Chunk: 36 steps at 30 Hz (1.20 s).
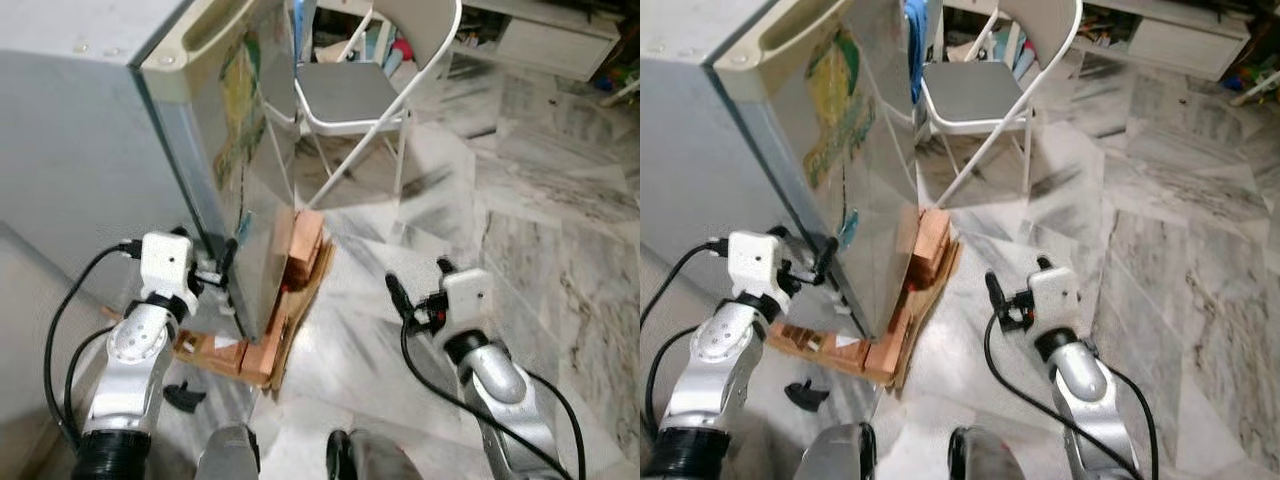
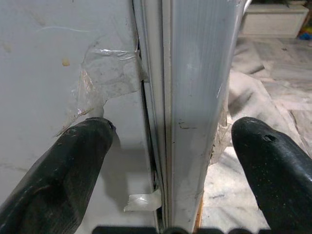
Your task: Restocking fridge
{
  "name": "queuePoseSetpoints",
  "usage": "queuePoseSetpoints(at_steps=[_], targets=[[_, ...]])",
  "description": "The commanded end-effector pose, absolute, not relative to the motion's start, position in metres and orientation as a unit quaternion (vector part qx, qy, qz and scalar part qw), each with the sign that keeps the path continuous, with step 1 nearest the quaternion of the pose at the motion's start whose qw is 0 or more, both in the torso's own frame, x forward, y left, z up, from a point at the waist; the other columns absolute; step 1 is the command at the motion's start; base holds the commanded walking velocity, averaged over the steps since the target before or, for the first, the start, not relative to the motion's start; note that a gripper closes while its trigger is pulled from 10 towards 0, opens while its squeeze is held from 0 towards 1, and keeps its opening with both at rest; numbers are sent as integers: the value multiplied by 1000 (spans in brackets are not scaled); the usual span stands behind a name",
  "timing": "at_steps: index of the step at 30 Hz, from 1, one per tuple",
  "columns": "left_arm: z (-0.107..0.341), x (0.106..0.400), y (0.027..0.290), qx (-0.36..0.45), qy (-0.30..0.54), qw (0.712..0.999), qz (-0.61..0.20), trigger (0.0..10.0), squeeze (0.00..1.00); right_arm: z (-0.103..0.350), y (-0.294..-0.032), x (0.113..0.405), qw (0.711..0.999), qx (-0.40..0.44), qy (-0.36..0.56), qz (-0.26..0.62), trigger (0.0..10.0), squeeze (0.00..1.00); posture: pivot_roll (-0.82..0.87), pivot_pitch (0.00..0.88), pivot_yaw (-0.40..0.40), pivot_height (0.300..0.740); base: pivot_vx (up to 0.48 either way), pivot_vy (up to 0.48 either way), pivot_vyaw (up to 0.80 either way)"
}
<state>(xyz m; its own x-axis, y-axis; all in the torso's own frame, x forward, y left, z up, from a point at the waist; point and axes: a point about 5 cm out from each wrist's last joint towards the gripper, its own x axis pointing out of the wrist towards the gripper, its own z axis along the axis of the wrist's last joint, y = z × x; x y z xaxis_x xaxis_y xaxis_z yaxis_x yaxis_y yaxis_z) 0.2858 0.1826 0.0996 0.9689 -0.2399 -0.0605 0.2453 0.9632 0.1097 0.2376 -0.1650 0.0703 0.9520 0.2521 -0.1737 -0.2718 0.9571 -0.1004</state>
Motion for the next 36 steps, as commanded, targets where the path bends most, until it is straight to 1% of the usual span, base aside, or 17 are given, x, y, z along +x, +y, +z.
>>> queuePoseSetpoints(at_steps=[1,4,7,13,17,18,22,25,28,32,36], targets=[[118,295,172,69,-12,986,-150,10000,0,61,-170,234,984,-65,108,127,10000,0,88,136,-48,740,0,0,0],[123,300,163,60,-25,985,-159,10000,0,58,-174,232,984,-59,116,120,10000,0,81,136,-46,740,0,0,0],[122,299,150,49,-25,982,-182,10000,0,59,-173,232,983,-61,117,125,10000,0,81,137,-45,740,0,0,0],[121,294,143,46,-22,978,-201,10000,0,58,-172,232,982,-59,124,128,10000,0,84,138,-43,740,0,0,0],[116,282,139,35,-9,976,-217,10000,0,56,-173,232,981,-58,129,132,10000,0,84,139,-44,740,0,0,0],[111,271,134,20,7,972,-236,10000,0,52,-174,233,980,-58,136,135,10000,0,86,140,-50,740,0,0,0],[107,266,131,14,16,969,-245,10000,0,48,-175,233,979,-57,141,138,10000,0,87,140,-52,740,0,0,0],[103,269,133,21,19,973,-231,10000,0,44,-175,235,978,-58,145,141,10000,0,88,138,-55,740,0,0,0],[101,282,144,37,22,982,-185,10000,0,42,-175,236,977,-59,147,143,10000,0,85,134,-53,740,0,0,0],[105,289,151,31,24,986,-165,10000,0,42,-175,237,977,-59,145,143,10000,0,80,132,-51,740,0,0,0],[106,298,159,41,25,989,-141,10000,0,42,-174,237,978,-59,142,142,10000,0,77,131,-46,740,0,0,0]])
